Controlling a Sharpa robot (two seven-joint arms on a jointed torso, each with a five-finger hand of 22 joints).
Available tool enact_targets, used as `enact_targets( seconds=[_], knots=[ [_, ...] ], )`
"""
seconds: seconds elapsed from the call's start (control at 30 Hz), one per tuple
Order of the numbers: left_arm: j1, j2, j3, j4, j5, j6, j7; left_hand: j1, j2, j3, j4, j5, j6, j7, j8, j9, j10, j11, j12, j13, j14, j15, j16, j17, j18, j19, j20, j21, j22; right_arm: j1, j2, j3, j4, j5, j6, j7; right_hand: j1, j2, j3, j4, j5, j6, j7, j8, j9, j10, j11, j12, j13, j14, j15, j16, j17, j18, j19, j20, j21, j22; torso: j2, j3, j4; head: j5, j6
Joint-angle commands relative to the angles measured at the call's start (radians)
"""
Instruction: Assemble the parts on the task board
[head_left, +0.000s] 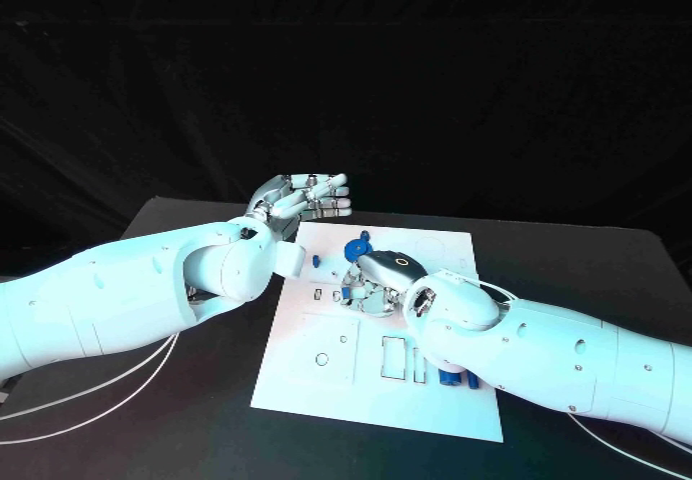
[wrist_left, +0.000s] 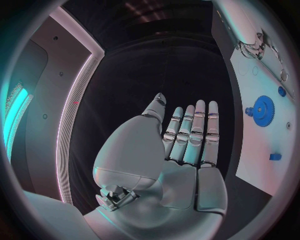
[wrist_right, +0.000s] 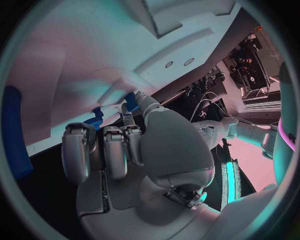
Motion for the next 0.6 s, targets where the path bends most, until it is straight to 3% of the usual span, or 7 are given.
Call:
enact_targets(
  seconds=[0.03,0.6],
  knots=[
    [0.001,0.001,0.001,0.000,0.001,0.014,0.004,0.000,0.006,0.001,-0.006,0.001,-0.003,0.015,-0.006,-0.001,-0.001,0.009,-0.007,0.001,0.002,0.002,-0.007,-0.001,0.011,-0.006,0.004,0.006,-0.002,-0.004,0.000,-0.003,-0.006,-0.003,0.024,-0.024,-0.013,-0.006,0.000,0.006,0.002,-0.013,0.001,-0.009,-0.002,0.015,0.010,-0.008,0.161,0.103,0.009,0.002,0.261,0.009,0.013,0.007,-0.007,0.131,0.000,-0.0002,0.0002,-0.001,0.001],
    [0.001,0.000,0.001,0.000,0.001,0.014,0.003,0.001,0.008,0.002,-0.007,0.001,-0.003,0.016,-0.007,-0.001,-0.002,0.010,-0.008,0.001,0.002,0.002,-0.008,-0.001,0.011,-0.006,0.004,0.007,-0.002,-0.004,0.001,-0.003,-0.008,0.000,0.011,-0.026,-0.034,-0.039,-0.007,0.011,-0.014,-0.072,0.025,-0.040,-0.014,-0.008,0.031,-0.035,0.138,0.100,0.027,-0.003,0.250,0.015,0.001,0.023,-0.030,0.114,0.000,0.0007,-0.0003,-0.001,0.003]
  ],
)
